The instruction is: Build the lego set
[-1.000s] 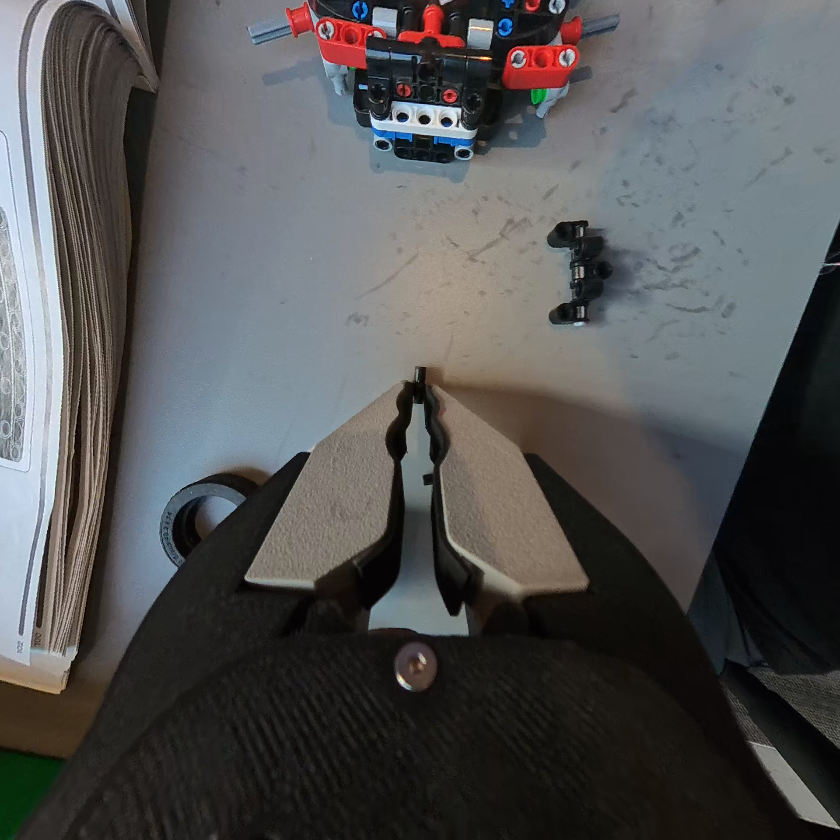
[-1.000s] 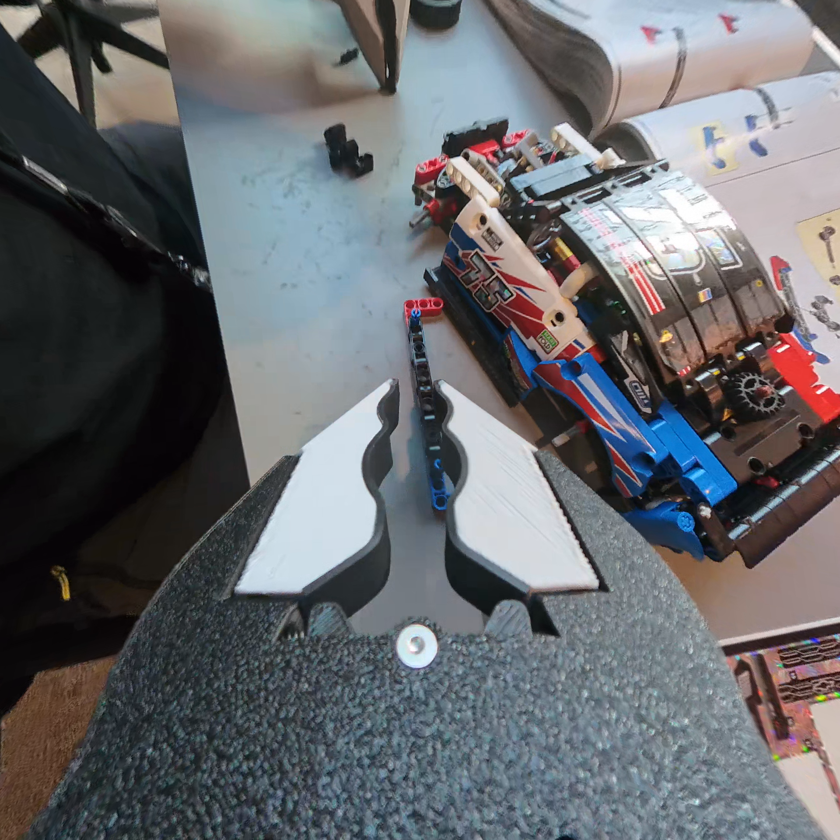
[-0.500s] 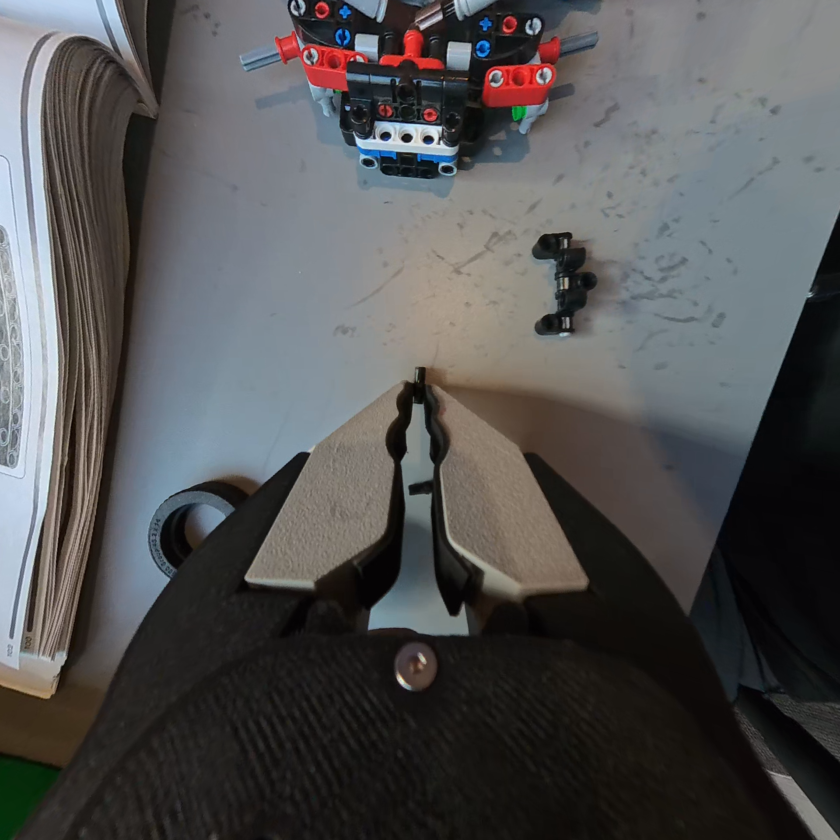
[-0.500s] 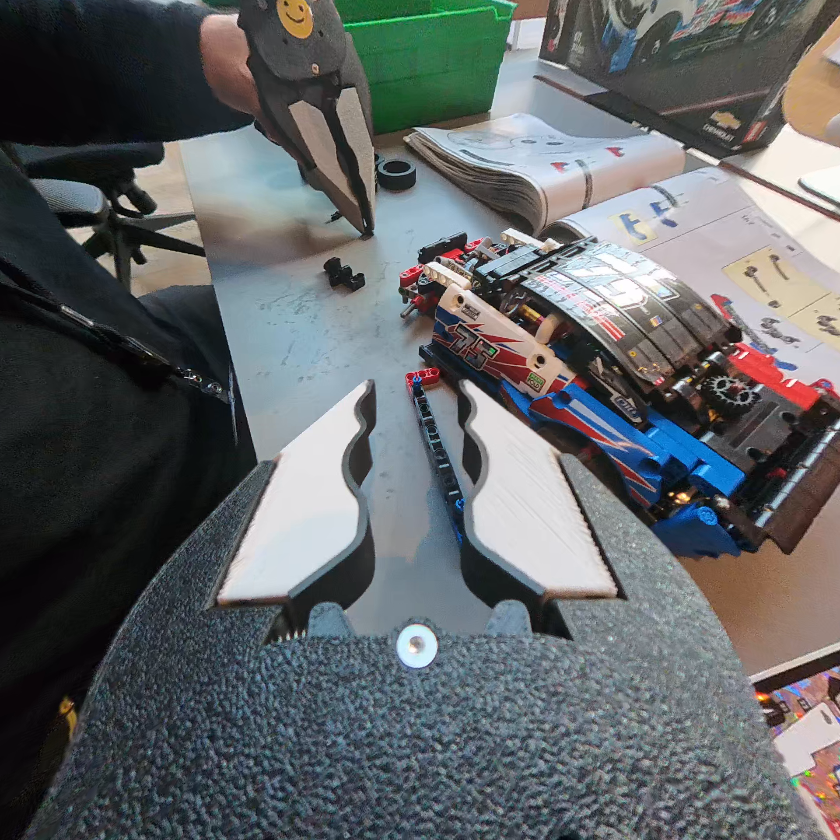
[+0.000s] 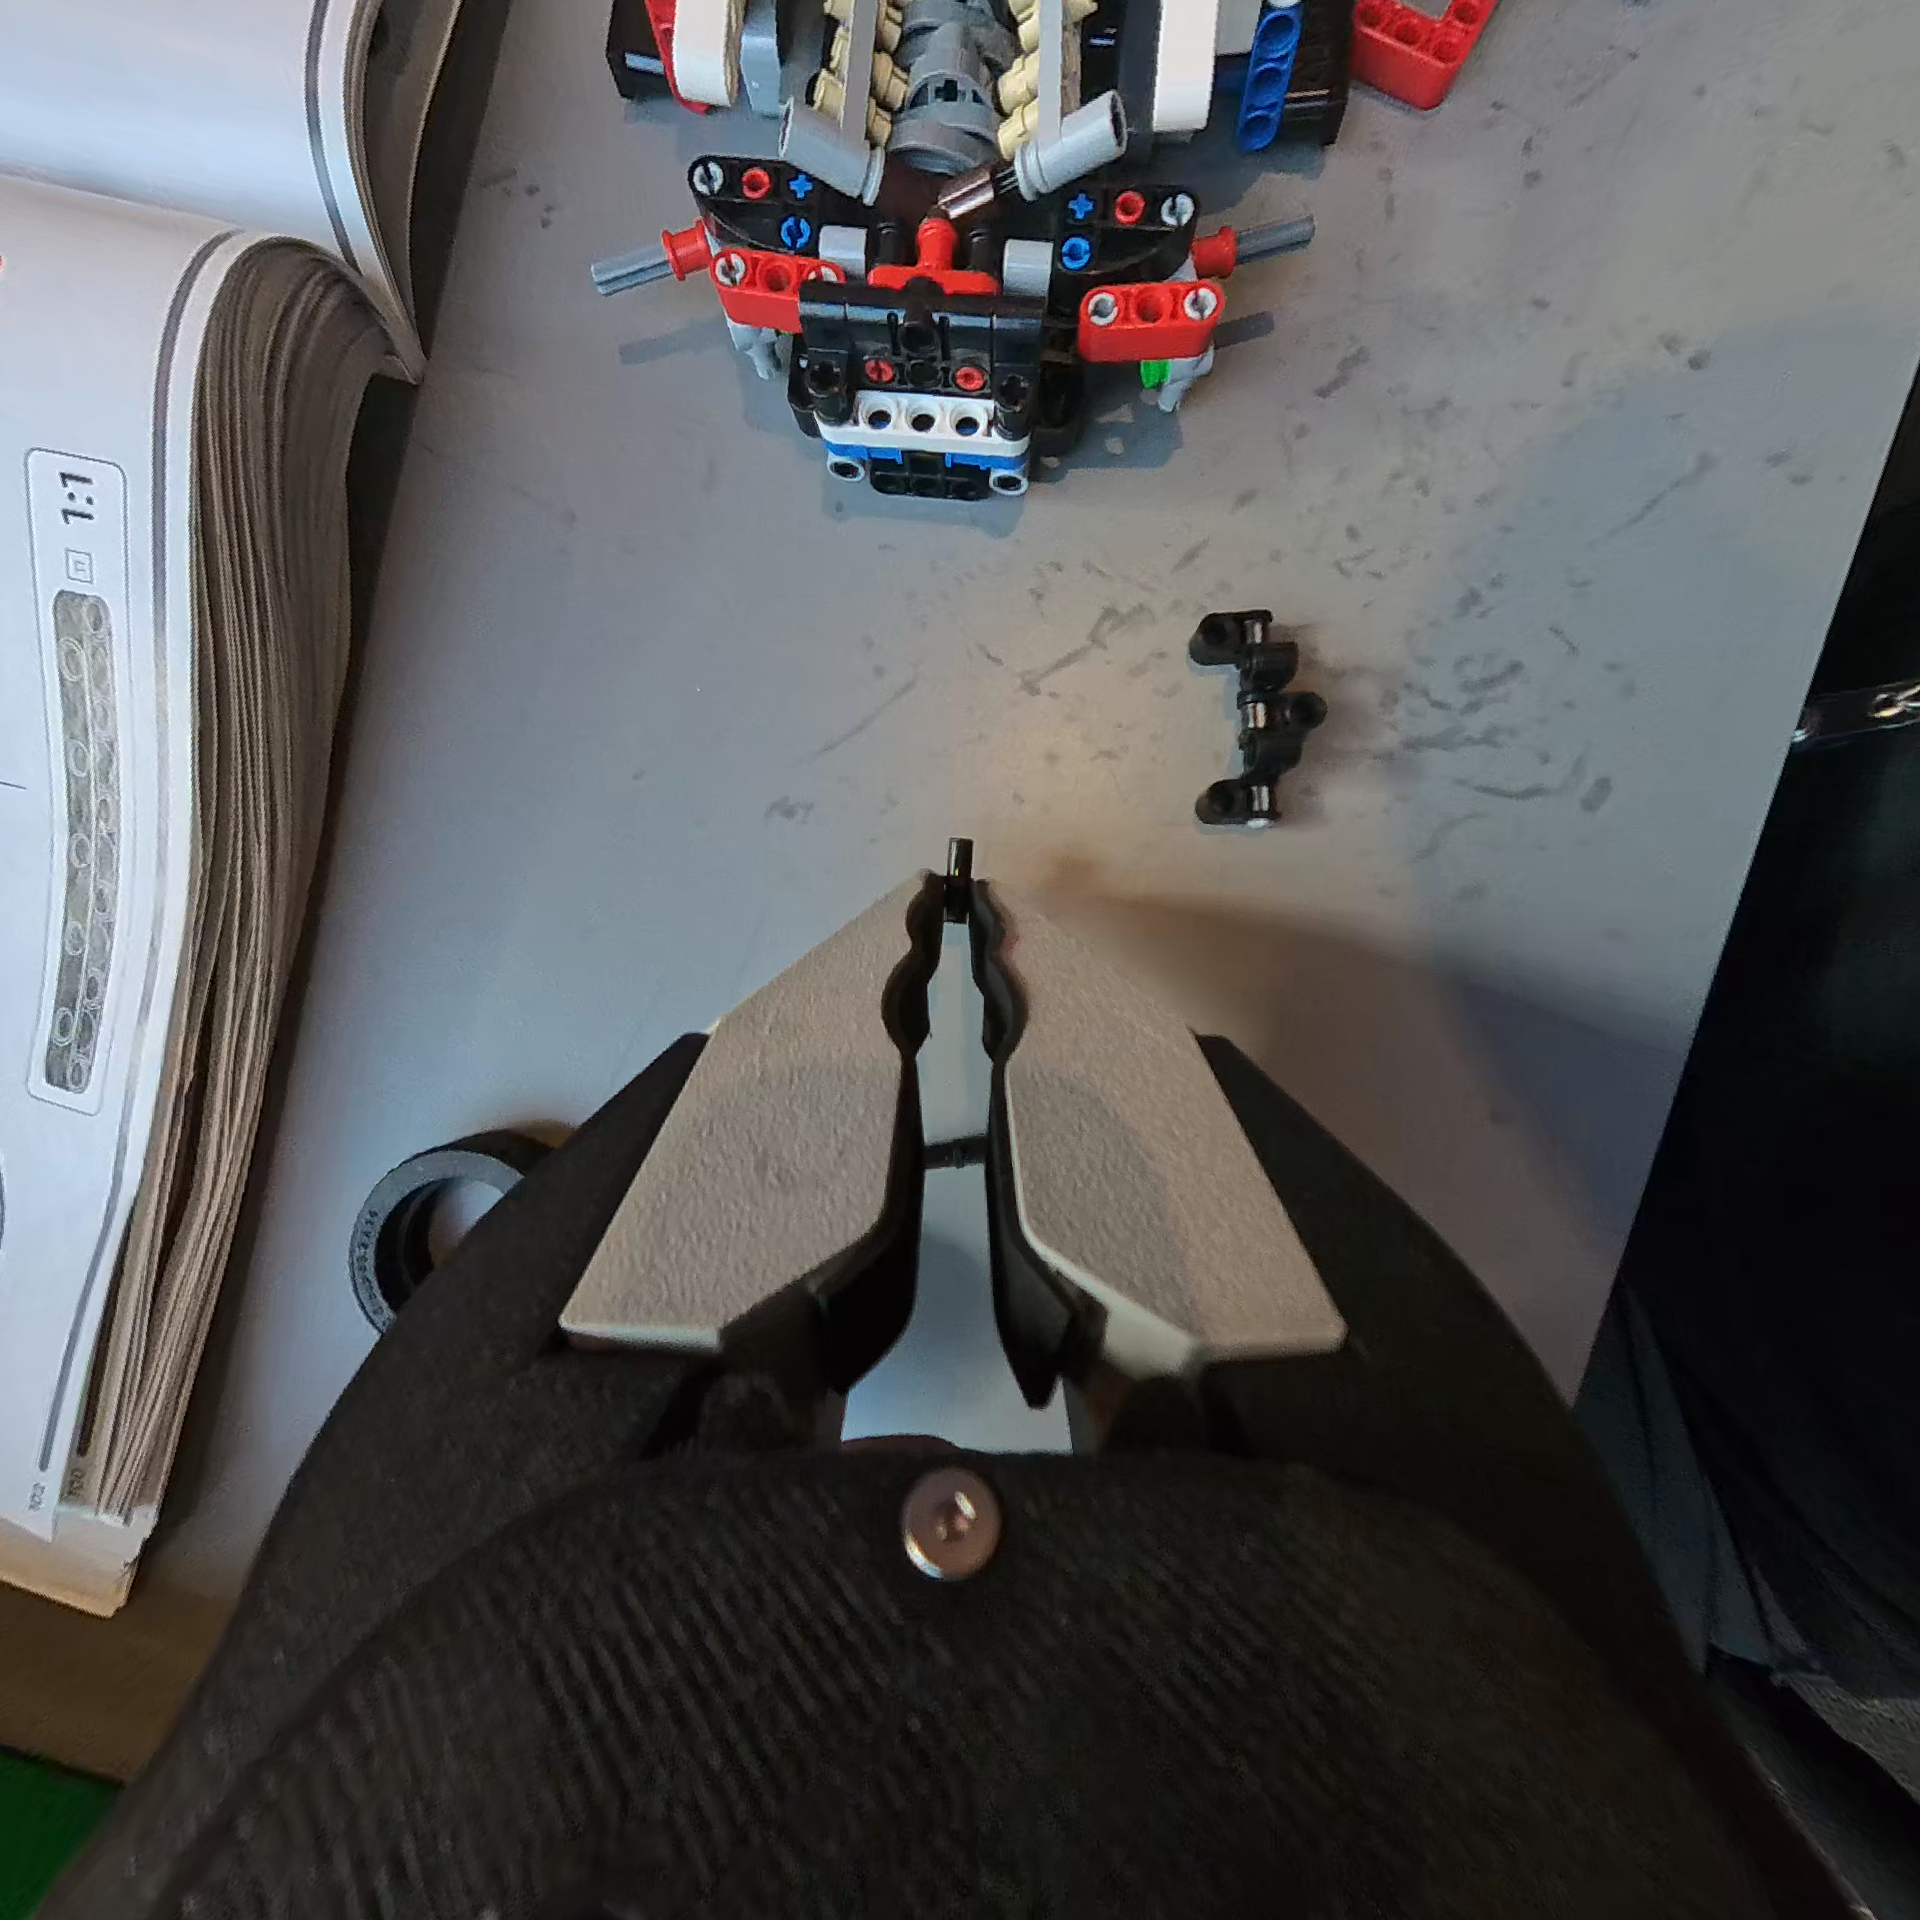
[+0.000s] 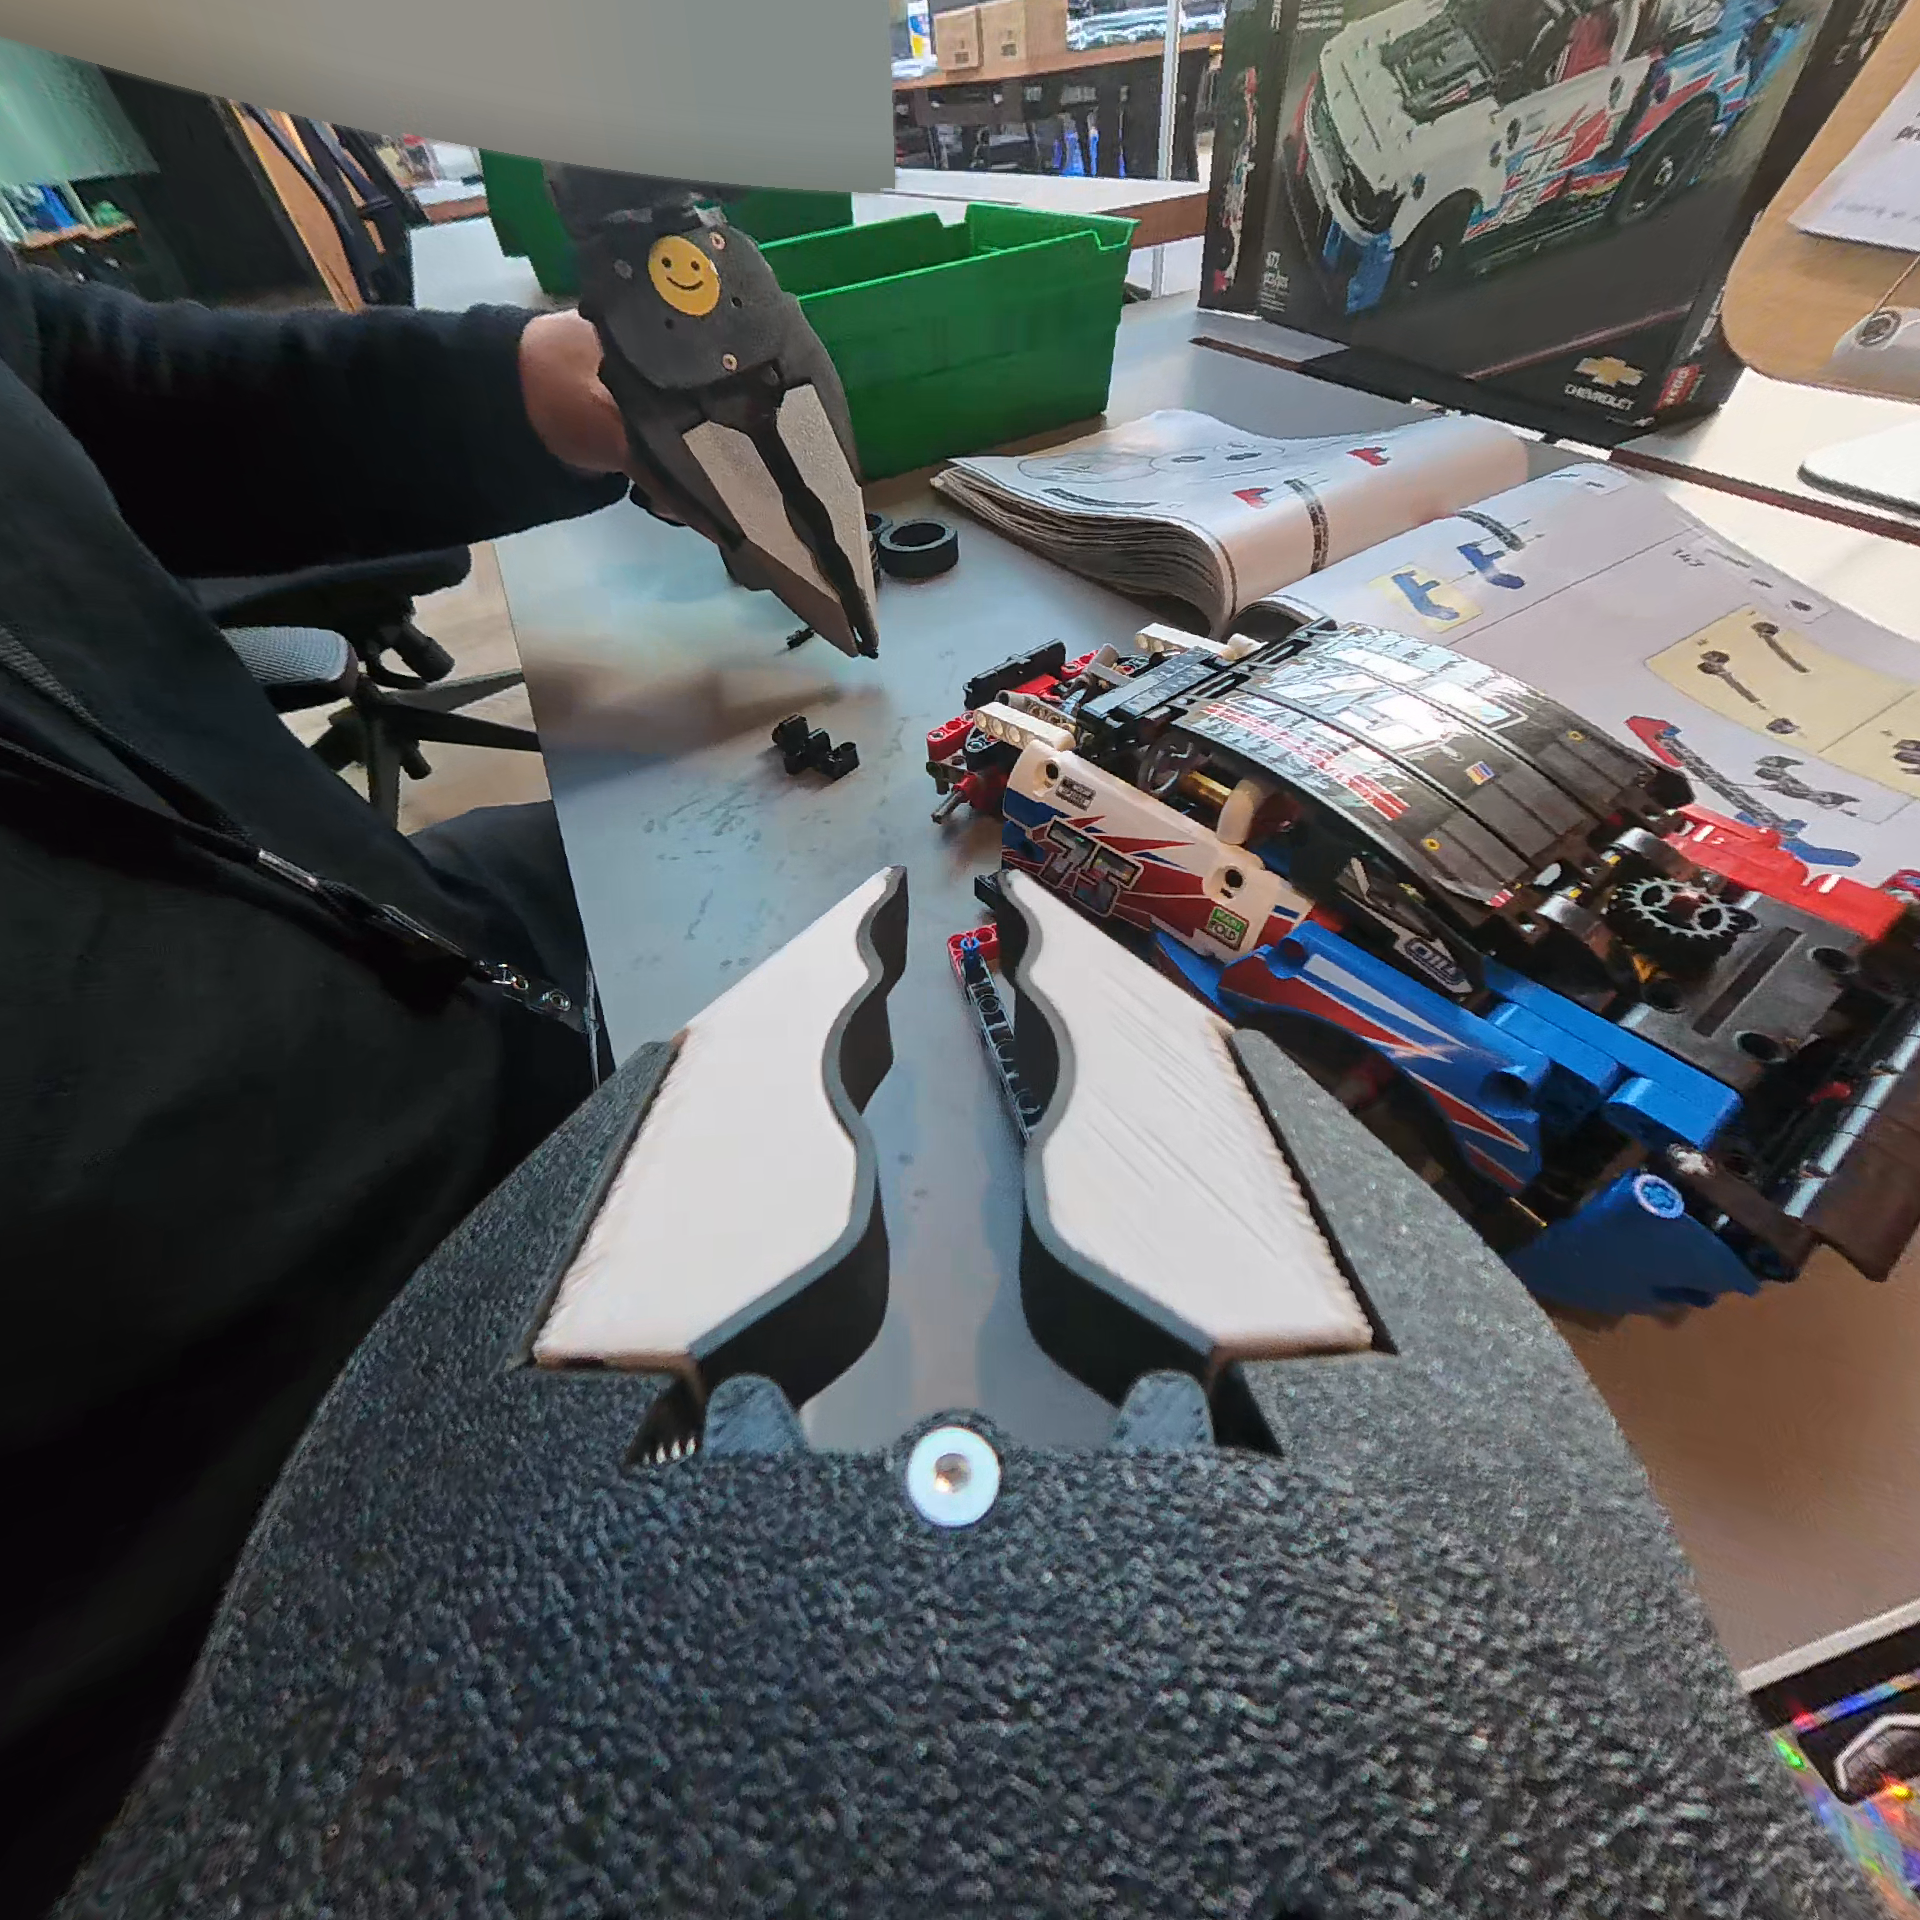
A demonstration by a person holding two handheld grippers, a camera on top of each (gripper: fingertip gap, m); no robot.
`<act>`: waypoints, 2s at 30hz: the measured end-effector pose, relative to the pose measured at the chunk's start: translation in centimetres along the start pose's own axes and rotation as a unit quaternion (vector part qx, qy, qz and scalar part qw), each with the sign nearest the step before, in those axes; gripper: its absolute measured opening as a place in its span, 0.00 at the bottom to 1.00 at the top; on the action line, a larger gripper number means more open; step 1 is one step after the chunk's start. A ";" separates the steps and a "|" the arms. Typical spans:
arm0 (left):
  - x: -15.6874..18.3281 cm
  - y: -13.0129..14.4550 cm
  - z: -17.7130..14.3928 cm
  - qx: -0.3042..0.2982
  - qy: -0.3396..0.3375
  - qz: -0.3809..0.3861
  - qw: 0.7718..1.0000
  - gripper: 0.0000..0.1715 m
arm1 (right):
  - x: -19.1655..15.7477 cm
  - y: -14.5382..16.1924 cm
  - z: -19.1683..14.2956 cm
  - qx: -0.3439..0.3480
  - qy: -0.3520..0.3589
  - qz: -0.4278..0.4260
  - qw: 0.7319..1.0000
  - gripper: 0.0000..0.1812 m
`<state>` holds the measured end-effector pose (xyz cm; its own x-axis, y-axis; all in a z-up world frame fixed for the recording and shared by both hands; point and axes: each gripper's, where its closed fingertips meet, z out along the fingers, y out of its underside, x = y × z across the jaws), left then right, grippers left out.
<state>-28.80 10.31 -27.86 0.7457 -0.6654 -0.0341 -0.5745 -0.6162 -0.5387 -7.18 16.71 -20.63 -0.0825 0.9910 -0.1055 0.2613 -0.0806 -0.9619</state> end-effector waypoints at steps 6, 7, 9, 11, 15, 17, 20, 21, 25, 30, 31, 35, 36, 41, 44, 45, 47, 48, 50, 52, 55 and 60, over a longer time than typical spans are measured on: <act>0.4 -0.5 0.1 0.012 0.002 0.007 1.000 0.01 | 0.1 0.1 0.1 -0.003 0.013 -0.019 1.000 0.11; 0.4 -0.5 0.1 0.012 0.003 0.007 1.000 0.01 | 0.1 0.2 0.1 -0.005 0.014 -0.020 1.000 0.11; 0.6 -0.5 0.1 0.014 0.002 0.008 1.000 0.01 | 0.0 0.3 0.2 -0.009 0.014 -0.022 1.000 0.10; 0.7 -0.6 0.1 0.016 0.004 0.010 1.000 0.01 | 0.0 0.5 0.3 -0.013 0.014 -0.025 1.000 0.09; 0.9 -0.6 0.0 0.023 0.000 0.015 1.000 0.01 | -0.4 0.4 0.5 -0.004 0.006 -0.044 0.999 0.01; 1.0 -0.7 0.0 0.028 -0.001 0.016 0.999 0.01 | -0.3 0.5 0.5 -0.007 0.008 -0.042 0.999 0.00; 1.4 -1.3 -0.2 0.047 -0.003 0.028 0.998 0.01 | -0.1 0.7 0.6 -0.015 0.017 -0.042 0.999 0.00; 1.5 -1.5 -0.3 0.053 -0.003 0.034 0.998 0.01 | -0.1 0.7 0.6 -0.016 0.018 -0.044 0.999 0.01; 1.8 -1.8 -0.3 0.062 -0.008 0.042 0.997 0.01 | -0.4 0.6 0.9 -0.015 0.017 -0.048 0.999 0.01; 2.1 -2.4 -0.6 0.085 -0.010 0.045 0.995 0.01 | -0.9 0.3 1.3 -0.009 0.005 -0.051 0.999 0.00; 2.3 -2.6 -0.7 0.090 -0.009 0.049 0.995 0.01 | -1.1 0.2 1.4 -0.006 0.002 -0.052 0.999 0.00; 3.3 -3.0 -0.7 0.098 0.008 0.055 0.994 0.01 | -2.0 0.0 2.2 -0.010 -0.012 -0.061 0.998 0.00; 3.4 -3.1 -0.7 0.099 0.008 0.055 0.994 0.01 | -2.2 0.0 2.3 -0.014 -0.015 -0.064 0.998 0.00; 3.6 -3.3 -0.8 0.111 0.002 0.059 0.992 0.01 | -3.1 0.3 3.1 -0.026 -0.025 -0.073 0.997 0.00; 3.5 -2.9 -0.8 0.106 0.002 0.049 0.993 0.01 | -3.4 0.5 3.3 -0.029 -0.028 -0.075 0.996 0.00; 3.4 -2.7 -0.8 0.104 0.001 0.045 0.994 0.01 | -3.5 0.5 3.4 -0.032 -0.030 -0.074 0.996 0.00; 3.5 -2.5 -1.1 0.106 -0.001 0.041 0.994 0.01 | -3.7 0.7 3.4 -0.038 -0.032 -0.072 0.996 0.00; 3.5 -2.4 -1.2 0.107 -0.002 0.039 0.994 0.01 | -3.8 0.7 3.5 -0.039 -0.034 -0.072 0.996 0.00; 3.7 -2.0 -1.2 0.105 0.001 0.035 0.994 0.01 | -3.9 0.9 3.8 -0.043 -0.038 -0.070 0.996 0.00; 3.8 -1.7 -1.2 0.103 0.002 0.031 0.994 0.01 | -4.2 0.9 4.0 -0.048 -0.044 -0.071 0.995 0.00; 4.0 -1.7 -1.3 0.108 0.004 0.031 0.994 0.01 | -4.7 0.9 4.5 -0.051 -0.048 -0.076 0.995 0.00; 5.1 -2.8 -1.5 0.143 0.017 0.042 0.989 0.01 | -6.0 0.7 5.8 -0.049 -0.068 -0.061 0.995 0.00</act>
<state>-23.86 7.99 -25.25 0.6855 -0.7254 -0.0631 -0.5110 -0.4176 -0.7513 -12.12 10.09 -22.10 -0.2476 0.9684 -0.0287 0.3339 0.0575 -0.9408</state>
